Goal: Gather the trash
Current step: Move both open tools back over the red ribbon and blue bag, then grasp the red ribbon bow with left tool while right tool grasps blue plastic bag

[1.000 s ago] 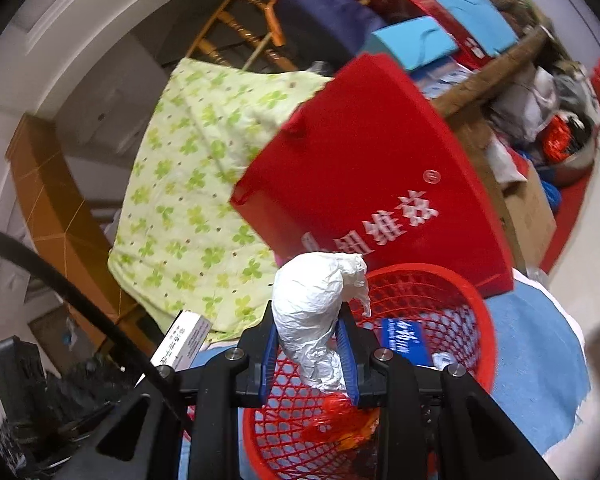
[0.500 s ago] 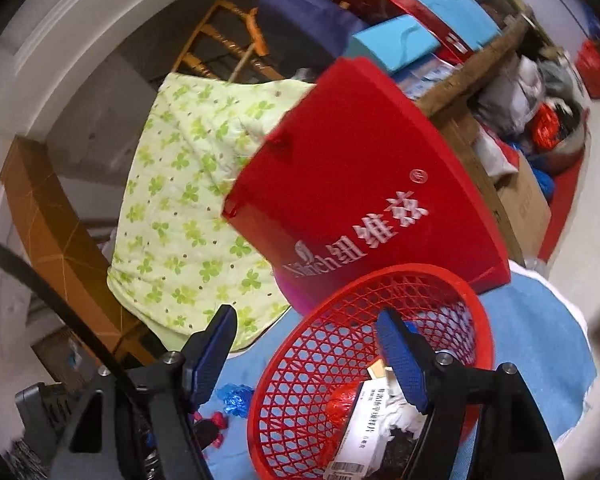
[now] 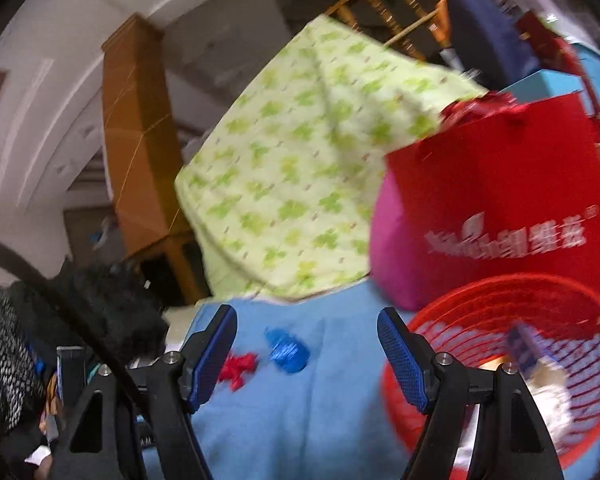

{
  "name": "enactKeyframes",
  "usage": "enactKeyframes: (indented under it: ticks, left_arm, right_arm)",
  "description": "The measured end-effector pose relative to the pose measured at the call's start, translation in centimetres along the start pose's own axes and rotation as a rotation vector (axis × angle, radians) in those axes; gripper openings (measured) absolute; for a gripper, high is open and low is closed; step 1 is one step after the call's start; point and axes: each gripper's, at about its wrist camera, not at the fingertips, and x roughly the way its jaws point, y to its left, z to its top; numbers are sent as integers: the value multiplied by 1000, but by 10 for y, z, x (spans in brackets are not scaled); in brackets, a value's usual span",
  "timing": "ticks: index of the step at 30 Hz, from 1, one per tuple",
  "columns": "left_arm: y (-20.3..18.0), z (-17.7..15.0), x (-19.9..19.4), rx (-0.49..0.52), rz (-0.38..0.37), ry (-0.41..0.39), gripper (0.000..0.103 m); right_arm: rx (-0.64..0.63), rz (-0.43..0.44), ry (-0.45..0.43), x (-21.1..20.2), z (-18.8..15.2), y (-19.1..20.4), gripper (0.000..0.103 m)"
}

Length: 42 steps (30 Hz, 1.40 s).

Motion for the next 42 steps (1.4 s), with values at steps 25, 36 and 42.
enactKeyframes:
  ticks: [25,36,42]
  left_arm:
    - [98,41,125,-114,92,-19,66]
    - [105,75,189,-109,-30,-4,72]
    - [92,81,213,-77,-74,67,72]
  right_arm:
    - [-6,1,407,229,-40,28,75]
    - [145,-40,485,333,-51,-11,57]
    - [200,-9,531,365,-62,-20,57]
